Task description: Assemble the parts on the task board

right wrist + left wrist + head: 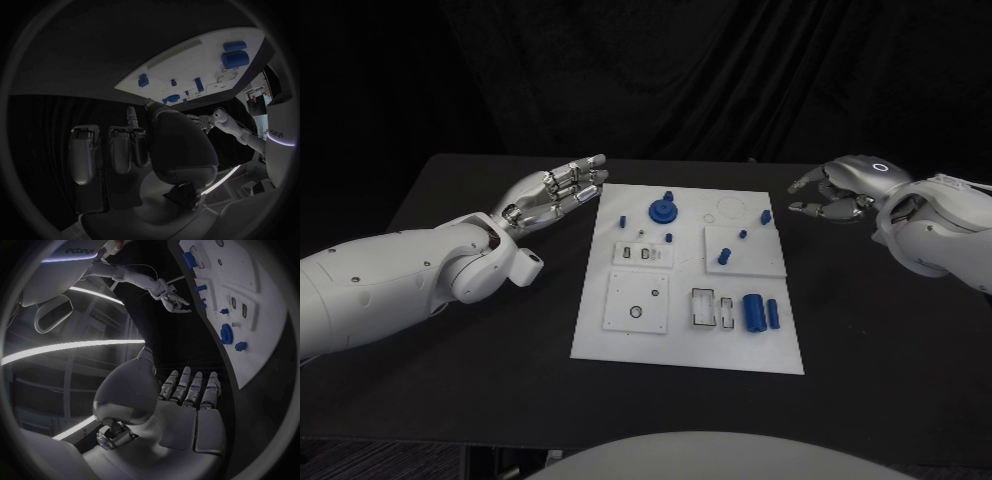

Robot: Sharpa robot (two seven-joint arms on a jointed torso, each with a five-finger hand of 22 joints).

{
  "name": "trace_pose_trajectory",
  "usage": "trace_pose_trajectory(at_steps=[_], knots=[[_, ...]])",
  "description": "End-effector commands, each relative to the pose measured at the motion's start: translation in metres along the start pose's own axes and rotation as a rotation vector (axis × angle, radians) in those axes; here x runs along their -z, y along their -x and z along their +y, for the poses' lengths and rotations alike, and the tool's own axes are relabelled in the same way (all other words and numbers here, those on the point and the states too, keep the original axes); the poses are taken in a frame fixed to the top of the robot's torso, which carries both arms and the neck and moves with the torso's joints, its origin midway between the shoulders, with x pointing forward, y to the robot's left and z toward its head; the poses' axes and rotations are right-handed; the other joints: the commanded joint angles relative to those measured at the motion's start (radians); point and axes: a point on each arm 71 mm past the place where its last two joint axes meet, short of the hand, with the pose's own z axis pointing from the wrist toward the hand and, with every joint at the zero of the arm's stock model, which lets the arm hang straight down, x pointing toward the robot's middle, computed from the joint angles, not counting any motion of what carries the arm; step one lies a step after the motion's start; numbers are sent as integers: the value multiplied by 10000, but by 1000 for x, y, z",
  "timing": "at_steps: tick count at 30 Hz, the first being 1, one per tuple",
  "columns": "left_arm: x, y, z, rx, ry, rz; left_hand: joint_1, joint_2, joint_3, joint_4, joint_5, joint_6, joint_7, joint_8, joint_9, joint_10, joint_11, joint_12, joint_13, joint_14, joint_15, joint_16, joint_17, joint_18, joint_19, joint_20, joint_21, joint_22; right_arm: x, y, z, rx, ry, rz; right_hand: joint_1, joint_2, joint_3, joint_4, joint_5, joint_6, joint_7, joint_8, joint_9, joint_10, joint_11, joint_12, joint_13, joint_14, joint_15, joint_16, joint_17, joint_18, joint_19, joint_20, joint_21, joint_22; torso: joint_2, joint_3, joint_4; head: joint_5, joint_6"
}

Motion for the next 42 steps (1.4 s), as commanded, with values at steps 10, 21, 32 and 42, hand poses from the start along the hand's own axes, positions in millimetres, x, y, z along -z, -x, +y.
trace_pose_trajectory(at_steps=[10, 21, 32, 42], knots=[[2, 0, -1, 11, -333, 56, 40, 63, -67, 18, 75, -70, 10, -54, -12, -80, -3, -40, -17, -92, 5, -59, -15, 123, -91, 10, -48, -15, -4, -11, -3, -11, -234, 370, 51, -272, -264, 503, -578, -58, 67, -152, 64, 1041, 16, 26, 2632, 1065, 37, 29, 2635, -159, 1038, 52, 26, 2627, 9, 8, 27, -22, 4], [2, -1, -1, 35, -338, 85, 49, 65, -73, 16, 80, -69, 12, -53, -12, -84, -2, -45, -17, -84, 4, -56, -13, 122, -87, 7, -45, -14, -11, -17, 4, -17, 31, 575, 164, -411, -415, 677, -655, -205, 45, -252, 54, 1041, 4, 26, 2632, 1065, 34, 29, 2635, -159, 1038, 54, 26, 2627, 13, -3, 11, -23, -34], [3, 0, -1, 30, -328, 59, 49, 65, -73, 16, 80, -69, 12, -53, -12, -84, -2, -45, -17, -84, 4, -56, -13, 122, -87, 7, -45, -14, -18, -25, 8, 8, 193, 713, 326, -449, -430, 656, -632, -223, 25, -248, 53, 1041, -9, 26, 2632, 1065, 25, 29, 2635, -159, 1038, 49, 26, 2627, 19, -5, 4, 13, -90], [4, 0, -1, 18, -313, 37, 64, 69, -84, 11, 89, -61, 15, -52, -11, -83, -1, -39, -16, -68, 13, -51, -8, 118, -87, 8, -44, -14, -23, -31, 12, 27, 292, 969, 460, -464, -433, 643, -610, -188, 16, -228, 63, 1041, -16, 26, 2632, 1065, 20, 29, 2635, -159, 1038, 45, 26, 2627, 13, -5, 18, 33, -125]])
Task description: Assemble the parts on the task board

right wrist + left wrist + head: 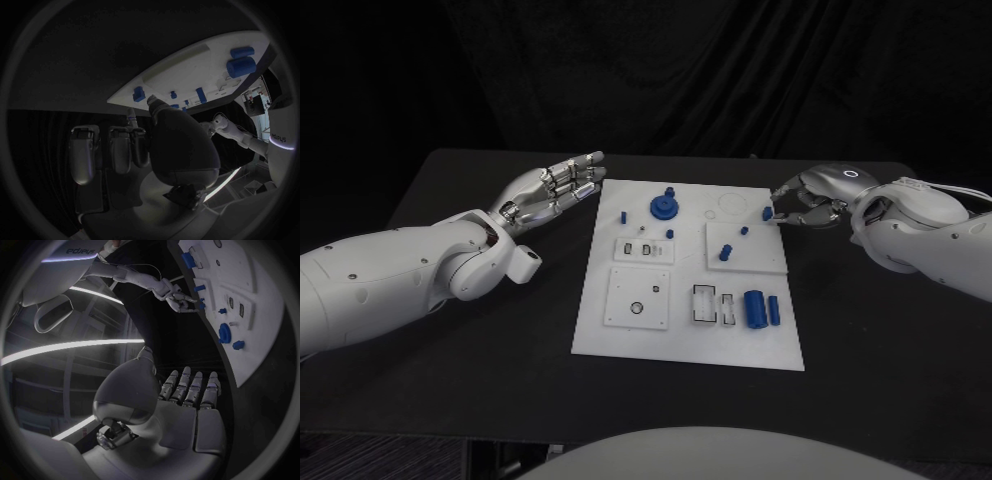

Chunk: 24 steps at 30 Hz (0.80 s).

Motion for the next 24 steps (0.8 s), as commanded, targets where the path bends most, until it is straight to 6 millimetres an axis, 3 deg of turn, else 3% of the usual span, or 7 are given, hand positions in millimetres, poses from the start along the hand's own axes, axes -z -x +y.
trace_pose_trajectory(at_steps=[1, 18, 24], knots=[[1, -1, -2, 20, -365, 84, 65, 69, -57, -17, 49, -61, 15, -52, -11, -83, -1, -40, -8, -69, 13, -52, -9, 118, -88, 7, -44, -15, -1, -4, 0, -3, 18, 202, 116, -16, -30, 24, 28, -11, -37, 6, 9, 1041, -15, 26, 2634, 1065, 19, 30, 2635, -158, 1038, 45, 26, 2632, -4, 0, 2, 11, -17], [1, -1, -2, 33, -343, 99, 78, 71, -70, -20, 53, -67, 18, -53, -12, -82, -2, -40, -8, -64, 33, -49, -7, 109, -84, 14, -40, -13, -11, -11, 3, 73, 73, 318, 263, 36, -23, 41, 173, 135, -14, 67, 51, 1041, -2, 26, 2634, 1065, 25, 30, 2635, -158, 1038, 44, 26, 2632, -16, 0, -1, 47, -58], [0, -1, -2, 44, -342, 114, 80, 72, -72, -20, 54, -69, 18, -54, -12, -84, -2, -45, -8, -63, 35, -49, -6, 107, -81, 16, -38, -12, -13, -12, 2, 110, 6, 346, 449, 153, 18, 12, 620, 192, 15, 56, 79, 1041, 21, 26, 2634, 1065, 44, 30, 2635, -158, 1038, 56, 26, 2632, -14, 4, -3, 55, -47]])
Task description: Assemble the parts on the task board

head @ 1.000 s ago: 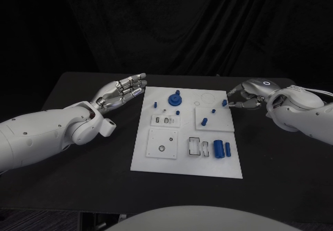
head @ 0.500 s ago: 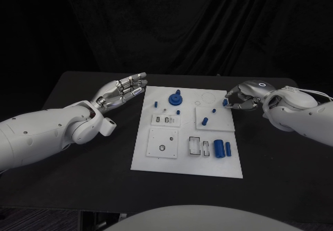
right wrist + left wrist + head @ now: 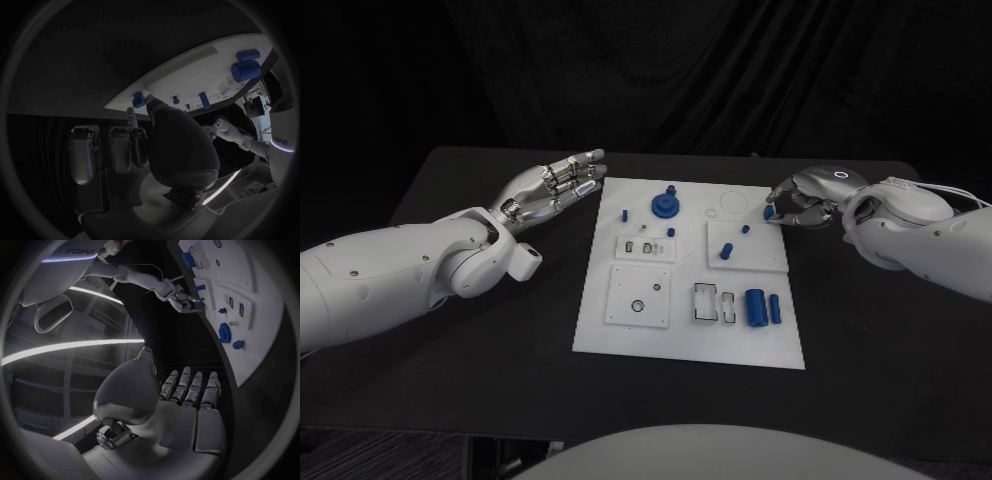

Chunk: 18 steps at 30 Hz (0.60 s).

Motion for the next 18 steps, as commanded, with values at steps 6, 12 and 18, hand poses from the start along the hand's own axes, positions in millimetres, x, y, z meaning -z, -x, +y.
trace_pose_trajectory(at_steps=[6, 12, 18], knots=[[0, -2, -2, 55, -350, 130, 44, 33, -46, 8, 55, -72, 18, -55, -13, -84, -3, -43, -10, -59, 40, -47, -5, 106, -74, 18, -33, -11, -2, -2, -1, 16, -59, 152, 205, 61, 44, -11, 328, 155, -17, 33, 39, 1042, 27, 26, 2634, 1065, 48, 29, 2635, -158, 1038, 62, 26, 2633, -1, 0, -8, 13, -14], [0, -2, -2, 61, -347, 136, 46, 33, -48, 7, 56, -74, 18, -55, -13, -83, -3, -42, -9, -56, 43, -46, -5, 105, -70, 20, -30, -10, -3, -3, -1, 33, -86, 216, 224, 89, 52, -17, 415, 224, -8, 59, 58, 1042, 31, 26, 2634, 1065, 50, 29, 2635, -158, 1038, 64, 26, 2633, -2, -3, -1, 31, -38], [0, -2, -1, 69, -344, 144, 52, 36, -53, 6, 59, -77, 19, -57, -13, -84, -3, -44, -9, -49, 53, -43, -3, 102, -61, 25, -24, -7, -4, -4, 0, 39, -81, 283, 232, 106, 49, -21, 450, 337, 5, 103, 93, 1042, 41, 26, 2634, 1065, 57, 29, 2635, -158, 1038, 69, 26, 2633, 3, 3, 0, 15, -29]])
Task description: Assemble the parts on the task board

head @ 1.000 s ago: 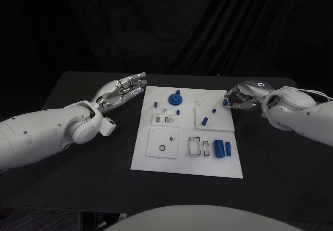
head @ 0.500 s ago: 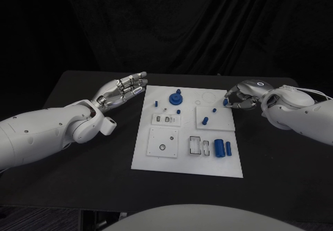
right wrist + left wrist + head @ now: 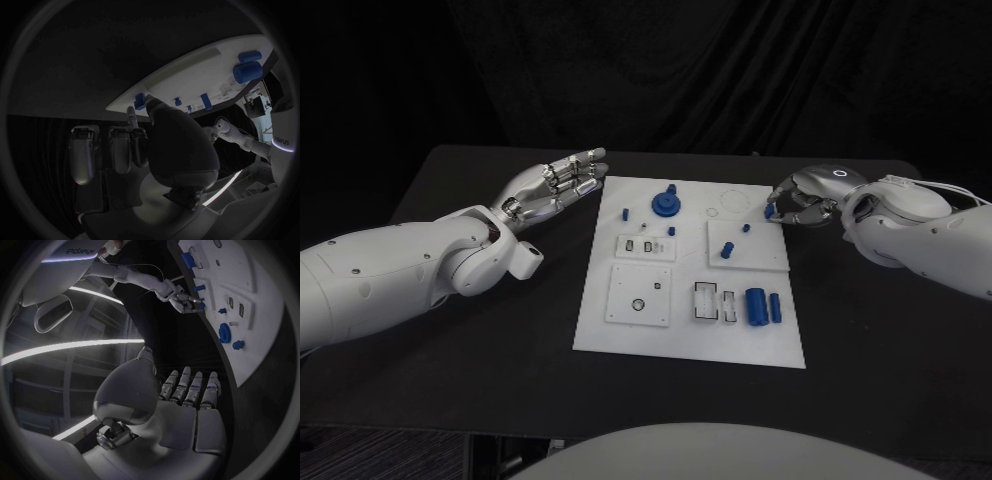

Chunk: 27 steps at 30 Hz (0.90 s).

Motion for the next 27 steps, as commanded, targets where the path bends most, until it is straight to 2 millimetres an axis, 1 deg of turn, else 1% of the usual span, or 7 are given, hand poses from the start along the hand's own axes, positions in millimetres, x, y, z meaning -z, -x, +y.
trace_pose_trajectory(at_steps=[1, 4, 9, 22, 27], knots=[[0, -2, -2, 64, -349, 140, 52, 36, -54, 6, 59, -77, 19, -57, -13, -84, -3, -44, -10, -49, 53, -43, -3, 102, -61, 25, -24, -7, 0, -2, 0, -5, -29, 131, 90, 41, 47, -22, 40, 114, -19, 71, 26, 1042, 43, 26, 2635, 1065, 58, 29, 2635, -158, 1038, 70, 26, 2635, 3, 2, 1, -13, 7], [0, -2, -2, 69, -346, 146, 52, 36, -54, 6, 59, -77, 19, -57, -13, -84, -3, -44, -10, -49, 53, -43, -3, 102, -61, 25, -24, -7, -1, -2, 1, -5, -2, 123, 90, 41, 44, -22, 39, 137, -16, 80, 33, 1042, 44, 26, 2635, 1065, 60, 29, 2635, -158, 1038, 71, 26, 2635, 2, -1, 7, -11, -20], [0, -2, -1, 78, -340, 156, 52, 36, -54, 6, 59, -77, 19, -57, -13, -84, -3, -44, -10, -49, 53, -43, -3, 102, -61, 25, -24, -7, -2, -2, 3, -4, 29, 119, 102, 68, 32, -33, 27, 382, -8, 180, 118, 1042, 55, 26, 2635, 1065, 69, 29, 2635, -158, 1038, 80, 26, 2635, 0, 0, -6, 11, -22], [1, -2, -1, 91, -308, 163, 59, 41, -61, 6, 62, -87, 19, -60, -15, -84, -3, -41, -10, -51, 64, -44, -3, 98, -62, 32, -25, -7, -5, -3, 3, 16, -6, 194, 142, 107, 38, -63, 21, 579, -5, 260, 196, 1042, 59, 26, 2635, 1065, 75, 29, 2635, -158, 1038, 86, 26, 2635, 2, 1, 3, -6, -78], [1, -2, -1, 98, -302, 171, 62, 44, -65, 6, 63, -93, 19, -62, -16, -85, -3, -43, -10, -44, 70, -41, -2, 95, -64, 36, -26, -7, -5, -3, 3, 16, 3, 147, 207, 234, 86, -117, 146, 777, -17, 336, 294, 1042, 56, 26, 2635, 1065, 77, 29, 2635, -158, 1038, 91, 26, 2635, 7, 0, -4, 15, -90]])
